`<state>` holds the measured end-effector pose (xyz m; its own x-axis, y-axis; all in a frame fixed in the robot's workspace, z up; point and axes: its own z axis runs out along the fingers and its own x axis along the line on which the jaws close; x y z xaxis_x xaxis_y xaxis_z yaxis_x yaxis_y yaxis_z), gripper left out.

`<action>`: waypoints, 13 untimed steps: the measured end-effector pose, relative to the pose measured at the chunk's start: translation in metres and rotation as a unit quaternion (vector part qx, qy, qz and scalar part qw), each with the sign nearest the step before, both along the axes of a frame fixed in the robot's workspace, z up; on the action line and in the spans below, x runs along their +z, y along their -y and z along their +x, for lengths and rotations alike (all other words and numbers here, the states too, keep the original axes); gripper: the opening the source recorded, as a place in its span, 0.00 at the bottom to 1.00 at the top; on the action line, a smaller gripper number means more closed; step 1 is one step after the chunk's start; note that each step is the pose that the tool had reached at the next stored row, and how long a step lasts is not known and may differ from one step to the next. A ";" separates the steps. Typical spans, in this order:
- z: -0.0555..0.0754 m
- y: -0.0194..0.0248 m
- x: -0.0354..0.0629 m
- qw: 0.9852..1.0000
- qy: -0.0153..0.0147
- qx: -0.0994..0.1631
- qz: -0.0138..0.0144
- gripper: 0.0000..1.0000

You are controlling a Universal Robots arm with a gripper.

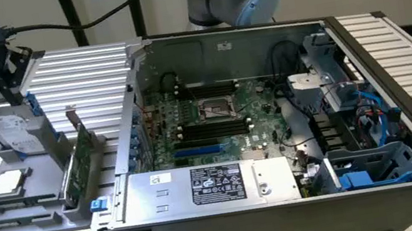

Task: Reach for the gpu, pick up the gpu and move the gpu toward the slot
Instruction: 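Reach for the gpu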

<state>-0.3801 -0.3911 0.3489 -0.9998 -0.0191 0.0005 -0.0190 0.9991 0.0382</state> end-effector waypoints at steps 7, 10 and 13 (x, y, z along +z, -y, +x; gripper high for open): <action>0.000 0.0000 0.0000 1.000 0.000 0.000 0.000 0.11; 0.000 0.0000 0.0000 1.000 0.000 0.000 0.000 0.11; 0.000 0.0001 0.0000 1.000 0.000 0.000 0.000 0.11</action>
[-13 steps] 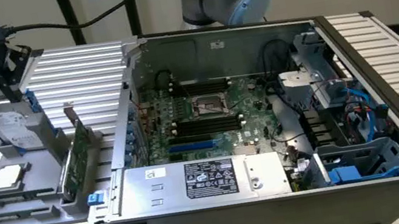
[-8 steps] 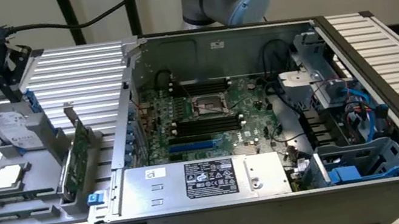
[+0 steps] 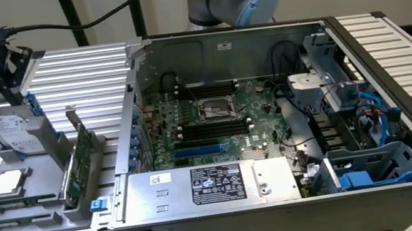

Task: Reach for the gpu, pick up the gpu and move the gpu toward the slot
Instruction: 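Reach for the gpu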

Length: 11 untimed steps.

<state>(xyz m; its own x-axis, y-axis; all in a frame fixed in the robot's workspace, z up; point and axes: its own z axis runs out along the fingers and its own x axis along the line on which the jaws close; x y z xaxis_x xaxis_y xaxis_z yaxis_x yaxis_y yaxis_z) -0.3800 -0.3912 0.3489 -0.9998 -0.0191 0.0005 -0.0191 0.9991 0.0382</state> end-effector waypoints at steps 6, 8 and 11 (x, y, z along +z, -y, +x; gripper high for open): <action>0.013 0.0126 -0.0002 1.000 0.000 0.000 0.000 0.11; 0.019 0.0181 -0.0004 1.000 0.000 0.000 0.000 0.11; 0.026 0.0264 -0.0009 1.000 0.000 0.000 0.000 0.11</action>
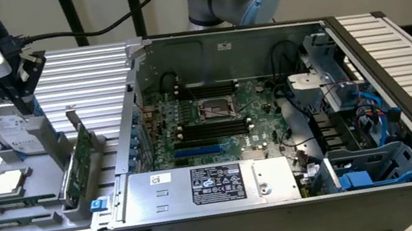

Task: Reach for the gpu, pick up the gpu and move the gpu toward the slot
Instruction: 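Reach for the gpu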

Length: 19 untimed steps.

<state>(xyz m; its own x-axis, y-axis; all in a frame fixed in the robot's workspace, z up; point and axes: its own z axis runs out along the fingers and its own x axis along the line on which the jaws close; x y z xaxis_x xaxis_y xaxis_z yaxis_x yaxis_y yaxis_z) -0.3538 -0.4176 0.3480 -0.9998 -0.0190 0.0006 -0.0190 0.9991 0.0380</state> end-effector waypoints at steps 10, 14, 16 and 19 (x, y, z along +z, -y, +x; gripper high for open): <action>0.019 0.0222 -0.0052 1.000 0.000 0.000 -0.002 0.11; 0.028 0.0279 -0.0081 1.000 0.000 0.000 -0.003 0.11; 0.033 0.0305 -0.0094 1.000 0.000 0.000 -0.004 0.11; 0.036 0.0316 -0.0098 1.000 -0.001 0.000 -0.005 0.11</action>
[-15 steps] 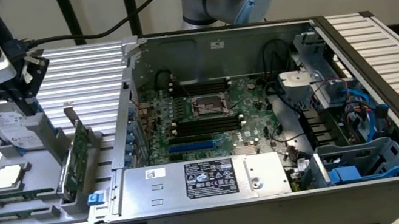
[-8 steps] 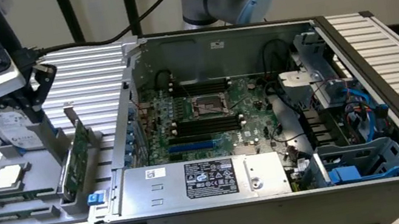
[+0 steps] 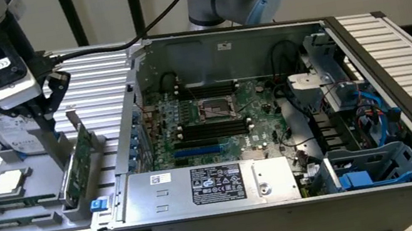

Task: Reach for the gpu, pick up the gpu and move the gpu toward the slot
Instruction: 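Reach for the gpu, then pick up the gpu and move the gpu toward the slot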

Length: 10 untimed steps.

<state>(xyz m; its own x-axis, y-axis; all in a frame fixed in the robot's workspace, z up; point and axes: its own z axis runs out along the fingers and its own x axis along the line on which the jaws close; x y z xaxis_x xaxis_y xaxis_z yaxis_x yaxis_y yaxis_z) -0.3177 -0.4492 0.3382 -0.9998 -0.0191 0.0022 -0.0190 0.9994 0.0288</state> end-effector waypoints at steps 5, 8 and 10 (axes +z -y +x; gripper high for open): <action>0.000 0.0000 0.0000 1.000 -0.002 0.000 0.000 0.11; 0.000 0.0000 -0.0001 1.000 -0.003 0.000 0.000 0.11; 0.000 0.0000 -0.0001 1.000 -0.003 0.000 0.000 0.11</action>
